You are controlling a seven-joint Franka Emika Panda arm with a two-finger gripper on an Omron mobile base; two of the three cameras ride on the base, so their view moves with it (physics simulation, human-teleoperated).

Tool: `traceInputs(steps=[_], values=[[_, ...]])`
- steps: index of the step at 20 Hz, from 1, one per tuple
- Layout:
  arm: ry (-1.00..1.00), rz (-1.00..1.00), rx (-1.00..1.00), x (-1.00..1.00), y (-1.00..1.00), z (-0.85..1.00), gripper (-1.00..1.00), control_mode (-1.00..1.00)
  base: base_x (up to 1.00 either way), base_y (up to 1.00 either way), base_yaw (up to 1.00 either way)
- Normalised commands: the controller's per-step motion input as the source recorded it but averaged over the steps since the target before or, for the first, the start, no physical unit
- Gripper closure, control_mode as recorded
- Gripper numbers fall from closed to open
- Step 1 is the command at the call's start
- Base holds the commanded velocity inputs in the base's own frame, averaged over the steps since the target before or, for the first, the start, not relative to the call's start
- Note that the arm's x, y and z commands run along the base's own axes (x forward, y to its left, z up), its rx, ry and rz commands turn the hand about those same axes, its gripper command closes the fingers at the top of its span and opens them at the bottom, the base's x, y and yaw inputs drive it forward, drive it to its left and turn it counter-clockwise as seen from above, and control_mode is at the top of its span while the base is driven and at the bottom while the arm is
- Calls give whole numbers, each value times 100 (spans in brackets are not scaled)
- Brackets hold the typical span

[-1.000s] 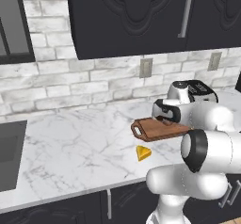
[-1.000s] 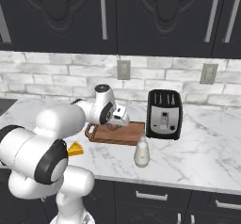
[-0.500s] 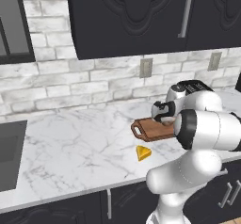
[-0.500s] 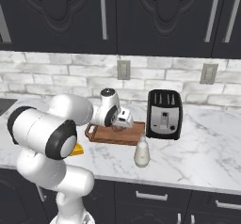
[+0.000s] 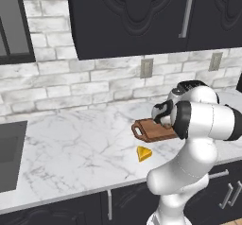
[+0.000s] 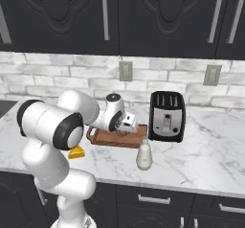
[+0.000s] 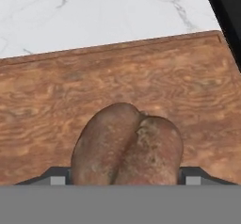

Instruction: Retrieve the reheated potato from the microwave, then place the potato, cheese, and condiment on the cutting board.

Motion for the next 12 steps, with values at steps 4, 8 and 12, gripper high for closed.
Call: traceInputs(steps=[4,8,12], values=[[0,0,0,11,-2,-21,-100,-100,0,0,0],[0,0,0,5,-1,-5,-100,-100,0,0,0],[0,0,0,0,0,10,-100,-100,0,0,0]])
